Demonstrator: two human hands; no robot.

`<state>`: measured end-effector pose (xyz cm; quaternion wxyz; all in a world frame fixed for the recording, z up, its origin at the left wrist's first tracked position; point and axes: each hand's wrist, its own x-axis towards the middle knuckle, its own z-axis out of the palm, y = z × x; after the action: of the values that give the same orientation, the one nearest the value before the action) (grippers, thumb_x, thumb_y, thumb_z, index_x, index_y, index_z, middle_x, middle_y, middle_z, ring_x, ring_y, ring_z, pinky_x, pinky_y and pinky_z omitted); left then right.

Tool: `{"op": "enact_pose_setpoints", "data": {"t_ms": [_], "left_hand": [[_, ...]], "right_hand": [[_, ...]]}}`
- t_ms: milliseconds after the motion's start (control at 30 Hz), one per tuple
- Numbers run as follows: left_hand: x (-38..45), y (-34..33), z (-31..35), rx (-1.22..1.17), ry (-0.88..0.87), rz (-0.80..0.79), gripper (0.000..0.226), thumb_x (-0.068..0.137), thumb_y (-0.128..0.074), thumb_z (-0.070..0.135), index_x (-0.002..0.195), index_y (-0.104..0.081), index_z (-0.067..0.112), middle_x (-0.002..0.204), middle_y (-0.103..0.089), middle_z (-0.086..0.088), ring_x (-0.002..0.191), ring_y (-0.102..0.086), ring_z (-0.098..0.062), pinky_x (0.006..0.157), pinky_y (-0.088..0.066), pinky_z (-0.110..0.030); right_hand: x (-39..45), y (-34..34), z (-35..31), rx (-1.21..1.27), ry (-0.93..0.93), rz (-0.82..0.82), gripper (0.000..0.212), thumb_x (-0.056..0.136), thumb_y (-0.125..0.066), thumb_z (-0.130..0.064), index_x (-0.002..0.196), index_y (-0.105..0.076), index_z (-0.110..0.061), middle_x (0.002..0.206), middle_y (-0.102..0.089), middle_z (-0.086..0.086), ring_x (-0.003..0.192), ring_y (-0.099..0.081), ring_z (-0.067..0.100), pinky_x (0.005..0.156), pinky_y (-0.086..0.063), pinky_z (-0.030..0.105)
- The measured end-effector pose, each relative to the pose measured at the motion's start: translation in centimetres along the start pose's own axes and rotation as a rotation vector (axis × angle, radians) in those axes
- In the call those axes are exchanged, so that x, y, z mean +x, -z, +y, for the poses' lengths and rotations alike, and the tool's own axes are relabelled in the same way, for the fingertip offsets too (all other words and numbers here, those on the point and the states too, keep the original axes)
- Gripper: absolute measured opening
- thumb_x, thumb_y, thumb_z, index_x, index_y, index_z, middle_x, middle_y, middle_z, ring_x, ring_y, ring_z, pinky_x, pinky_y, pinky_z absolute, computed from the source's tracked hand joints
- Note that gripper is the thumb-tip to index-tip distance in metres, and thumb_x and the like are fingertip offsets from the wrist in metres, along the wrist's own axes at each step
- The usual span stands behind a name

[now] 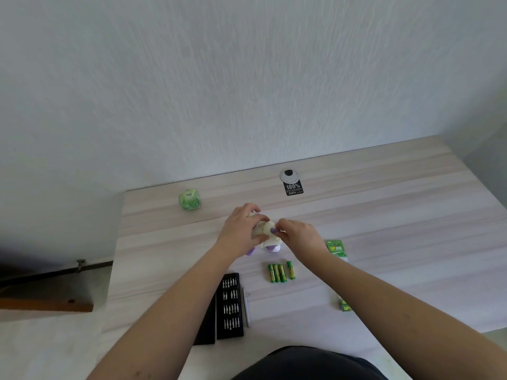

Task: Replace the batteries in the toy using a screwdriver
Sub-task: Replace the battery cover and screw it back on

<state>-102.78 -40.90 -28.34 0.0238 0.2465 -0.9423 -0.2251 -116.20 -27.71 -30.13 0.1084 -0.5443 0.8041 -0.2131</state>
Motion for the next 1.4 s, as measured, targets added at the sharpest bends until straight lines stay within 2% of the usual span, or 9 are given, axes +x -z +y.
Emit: {"op": "enact_pose_setpoints", "data": {"t_ms": [133, 367, 700, 867, 967, 1033, 1167, 1267, 1400], "left_hand": [[0.0, -0.2, 0.0, -0.018, -0.004, 0.029, 0.034, 0.084, -0.07, 0.036, 0.116, -0.066, 0.025, 0.124, -0.048, 0.003, 0.113, -0.043, -0.021, 0.098, -0.037, -0.034], [-0.5, -0.6, 0.0, -0.032, 0.008, 0.088, 0.032, 0.082, -0.071, 0.037, 0.11, -0.07, 0.023, 0.116, -0.052, 0.001, 0.108, -0.046, -0.022, 0.094, -0.04, -0.033], [-0.6, -0.6, -0.2, -0.011, 0.028, 0.033, 0.063, 0.065, -0.082, 0.037, 0.124, -0.062, 0.027, 0.121, -0.047, 0.004, 0.112, -0.043, -0.02, 0.098, -0.037, -0.032], [-0.9, -0.7, -0.2, -0.031, 0.03, 0.029, 0.069, 0.064, -0.083, 0.037, 0.128, -0.059, 0.026, 0.123, -0.048, 0.003, 0.112, -0.043, -0.019, 0.098, -0.037, -0.031], [-1.3, -0.8, 0.0, -0.129, 0.048, 0.08, 0.058, 0.073, -0.078, 0.034, 0.127, -0.059, 0.026, 0.123, -0.049, 0.005, 0.113, -0.045, -0.017, 0.099, -0.036, -0.029], [-1.4, -0.9, 0.3, -0.23, 0.084, 0.136, 0.046, 0.081, -0.07, 0.021, 0.126, -0.058, 0.026, 0.121, -0.05, 0.009, 0.114, -0.046, -0.015, 0.101, -0.037, -0.029], [-1.6, -1.3, 0.4, -0.356, 0.108, 0.209, 0.047, 0.08, -0.069, 0.011, 0.124, -0.058, 0.024, 0.117, -0.049, 0.013, 0.114, -0.05, -0.014, 0.102, -0.041, -0.035], [-1.7, -1.4, 0.5, -0.385, 0.128, 0.234, 0.047, 0.08, -0.071, 0.011, 0.123, -0.058, 0.023, 0.123, -0.053, 0.006, 0.115, -0.049, -0.013, 0.104, -0.039, -0.04], [-1.4, -1.5, 0.4, -0.326, 0.157, 0.232, 0.046, 0.081, -0.069, 0.015, 0.122, -0.055, 0.029, 0.124, -0.053, 0.012, 0.119, -0.045, -0.008, 0.109, -0.028, -0.048]], "right_hand": [[0.0, 0.1, -0.2, -0.015, -0.016, -0.02, 0.032, 0.099, -0.05, -0.032, 0.093, -0.061, -0.003, 0.084, -0.067, 0.011, 0.073, -0.061, 0.035, 0.061, -0.041, 0.035], [-0.8, -0.5, 0.0, 0.023, 0.051, 0.087, 0.023, 0.091, -0.06, -0.025, 0.078, -0.059, -0.006, 0.071, -0.064, 0.007, 0.058, -0.057, 0.031, 0.05, -0.036, 0.031], [-0.9, -0.6, -0.1, 0.029, 0.03, 0.077, 0.022, 0.092, -0.061, -0.025, 0.084, -0.062, -0.005, 0.081, -0.067, 0.009, 0.067, -0.059, 0.032, 0.053, -0.036, 0.032], [-0.9, -0.3, -0.8, -0.032, 0.05, 0.032, 0.024, 0.093, -0.06, -0.024, 0.085, -0.06, -0.001, 0.078, -0.064, 0.013, 0.064, -0.058, 0.034, 0.054, -0.029, 0.031], [-1.3, -0.5, -0.8, -0.085, 0.098, 0.03, 0.019, 0.087, -0.068, -0.018, 0.077, -0.059, -0.005, 0.067, -0.061, 0.011, 0.054, -0.058, 0.033, 0.048, -0.027, 0.028], [-1.4, -0.6, -0.8, -0.091, 0.102, 0.029, 0.018, 0.092, -0.061, -0.02, 0.082, -0.06, -0.006, 0.073, -0.063, 0.011, 0.061, -0.059, 0.033, 0.05, -0.031, 0.029], [-1.5, -0.3, -1.1, -0.024, -0.027, -0.023, 0.029, 0.1, -0.047, -0.031, 0.097, -0.062, -0.006, 0.092, -0.066, 0.01, 0.081, -0.059, 0.032, 0.062, -0.037, 0.034], [-1.7, 0.0, -1.2, 0.057, -0.101, -0.035, 0.031, 0.098, -0.048, -0.036, 0.1, -0.063, -0.009, 0.095, -0.066, 0.007, 0.084, -0.059, 0.03, 0.067, -0.041, 0.035], [-1.9, 0.0, -1.0, 0.227, -0.184, -0.031, 0.025, 0.094, -0.057, -0.037, 0.096, -0.064, -0.013, 0.096, -0.067, 0.004, 0.086, -0.06, 0.025, 0.07, -0.046, 0.035]]}}
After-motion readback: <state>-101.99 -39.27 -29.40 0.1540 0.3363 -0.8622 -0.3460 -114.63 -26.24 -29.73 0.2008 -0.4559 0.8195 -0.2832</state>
